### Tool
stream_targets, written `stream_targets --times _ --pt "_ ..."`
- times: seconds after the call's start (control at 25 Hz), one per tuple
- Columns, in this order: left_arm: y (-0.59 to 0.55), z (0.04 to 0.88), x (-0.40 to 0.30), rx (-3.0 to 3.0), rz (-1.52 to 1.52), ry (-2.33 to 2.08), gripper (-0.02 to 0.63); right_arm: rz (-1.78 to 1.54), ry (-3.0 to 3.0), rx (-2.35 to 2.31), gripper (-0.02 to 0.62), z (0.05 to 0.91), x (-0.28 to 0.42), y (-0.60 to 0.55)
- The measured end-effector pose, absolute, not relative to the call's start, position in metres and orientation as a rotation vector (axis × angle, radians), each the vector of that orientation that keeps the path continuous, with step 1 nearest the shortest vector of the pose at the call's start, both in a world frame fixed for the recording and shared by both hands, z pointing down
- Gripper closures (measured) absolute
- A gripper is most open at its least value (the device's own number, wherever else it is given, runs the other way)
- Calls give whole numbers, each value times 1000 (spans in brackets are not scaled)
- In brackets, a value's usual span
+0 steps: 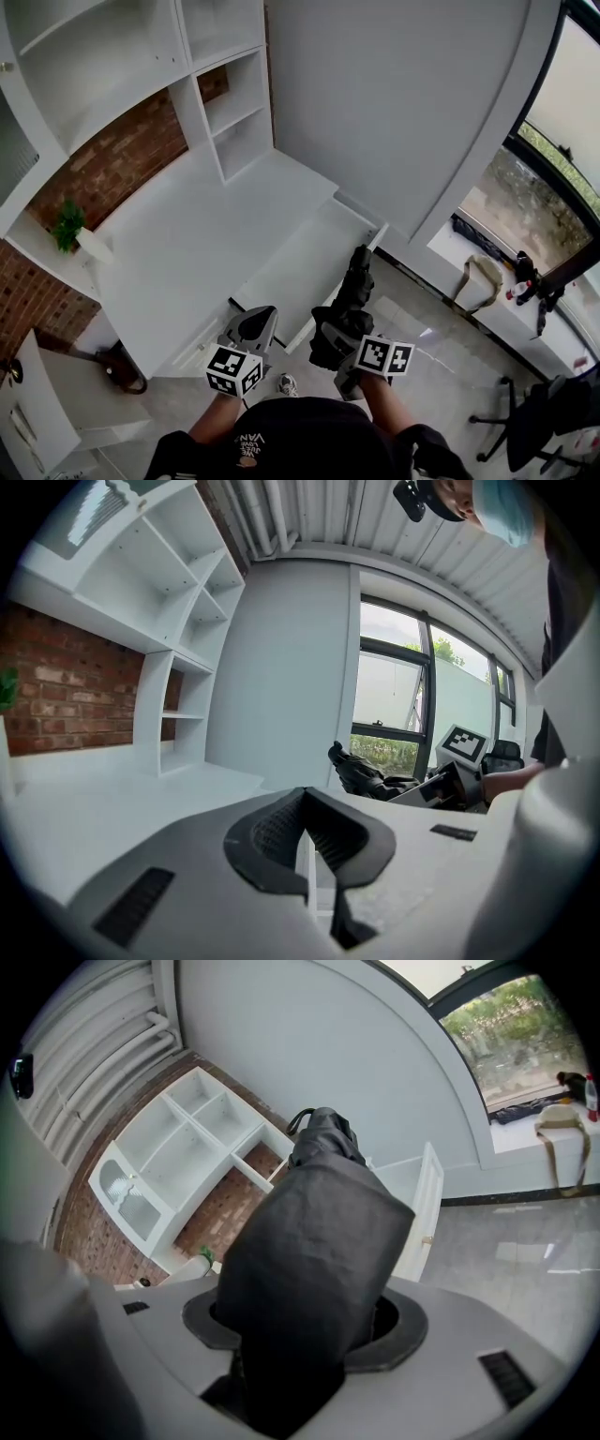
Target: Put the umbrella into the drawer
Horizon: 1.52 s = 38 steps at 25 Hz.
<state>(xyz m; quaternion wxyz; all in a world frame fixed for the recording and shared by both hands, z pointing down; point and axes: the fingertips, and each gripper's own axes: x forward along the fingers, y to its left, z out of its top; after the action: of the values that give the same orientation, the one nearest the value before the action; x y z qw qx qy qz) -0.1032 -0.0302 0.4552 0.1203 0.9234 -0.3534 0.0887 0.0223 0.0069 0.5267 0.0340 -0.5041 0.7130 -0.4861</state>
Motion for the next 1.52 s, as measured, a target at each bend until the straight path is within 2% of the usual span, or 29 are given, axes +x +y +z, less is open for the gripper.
stream_targets --times 0.56,1.52 --pt "-81 475 -116 2703 264 -944 600 -1537 2122 -1628 336 554 5 -60" --pt "-227 524 -36 2556 321 -1064 600 -1820 2117 -1681 336 665 86 -262"
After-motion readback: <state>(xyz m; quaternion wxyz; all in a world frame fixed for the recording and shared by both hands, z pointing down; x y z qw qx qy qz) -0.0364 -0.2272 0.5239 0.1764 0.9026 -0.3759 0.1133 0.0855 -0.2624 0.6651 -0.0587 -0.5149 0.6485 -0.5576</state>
